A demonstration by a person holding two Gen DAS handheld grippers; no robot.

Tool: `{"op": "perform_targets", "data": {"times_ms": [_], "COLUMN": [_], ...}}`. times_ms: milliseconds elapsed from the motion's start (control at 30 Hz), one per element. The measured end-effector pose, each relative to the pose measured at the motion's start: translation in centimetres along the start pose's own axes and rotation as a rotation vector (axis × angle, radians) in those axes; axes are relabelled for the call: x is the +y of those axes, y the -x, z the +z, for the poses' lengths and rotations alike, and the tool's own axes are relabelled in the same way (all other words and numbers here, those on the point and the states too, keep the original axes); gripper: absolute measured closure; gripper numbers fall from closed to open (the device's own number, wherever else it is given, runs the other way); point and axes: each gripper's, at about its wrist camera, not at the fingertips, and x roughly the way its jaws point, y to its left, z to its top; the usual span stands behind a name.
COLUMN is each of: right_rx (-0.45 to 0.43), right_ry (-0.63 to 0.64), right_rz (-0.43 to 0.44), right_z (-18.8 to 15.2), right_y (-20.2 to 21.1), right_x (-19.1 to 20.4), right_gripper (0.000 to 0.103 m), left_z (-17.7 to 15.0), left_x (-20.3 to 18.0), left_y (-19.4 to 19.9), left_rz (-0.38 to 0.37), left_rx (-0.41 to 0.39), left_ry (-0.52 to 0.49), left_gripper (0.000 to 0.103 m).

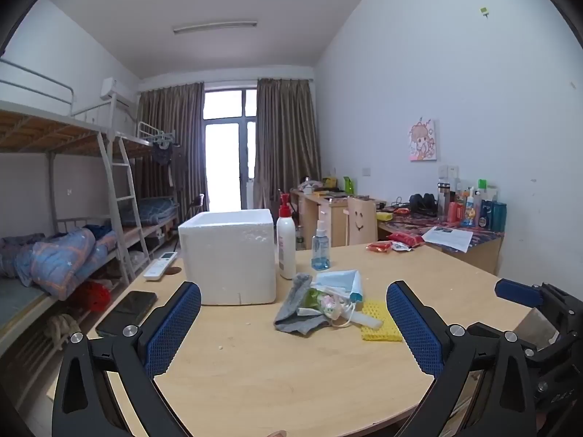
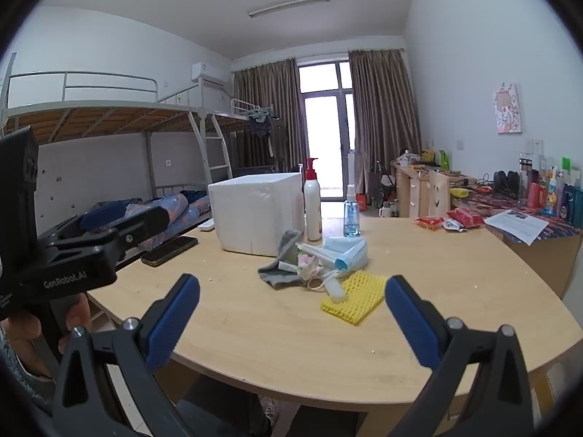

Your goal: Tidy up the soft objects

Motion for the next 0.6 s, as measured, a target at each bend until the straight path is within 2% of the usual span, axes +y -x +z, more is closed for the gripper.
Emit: {"op": "perform_targets", "data": {"times_ms": [100, 600], "right_rx": [0.000, 0.000], "right_ry": [0.003, 0.002], "right_rz": [-0.001, -0.004], "right_z": [-0.01, 0.04], "right_y": [-0.03, 0.30], "right_x": [-0.01, 0.00], "right_gripper": [0.000, 0.000], "left_z": [0.05, 0.08], "left_x": [0.08, 0.14], "left_y": [0.39, 0.22], "left_rz": [0.023, -0.012], "left_rx": [-0.019, -0.008], "left_ry": [0.001, 0.008], "left_gripper": [0.001, 0.001]}}
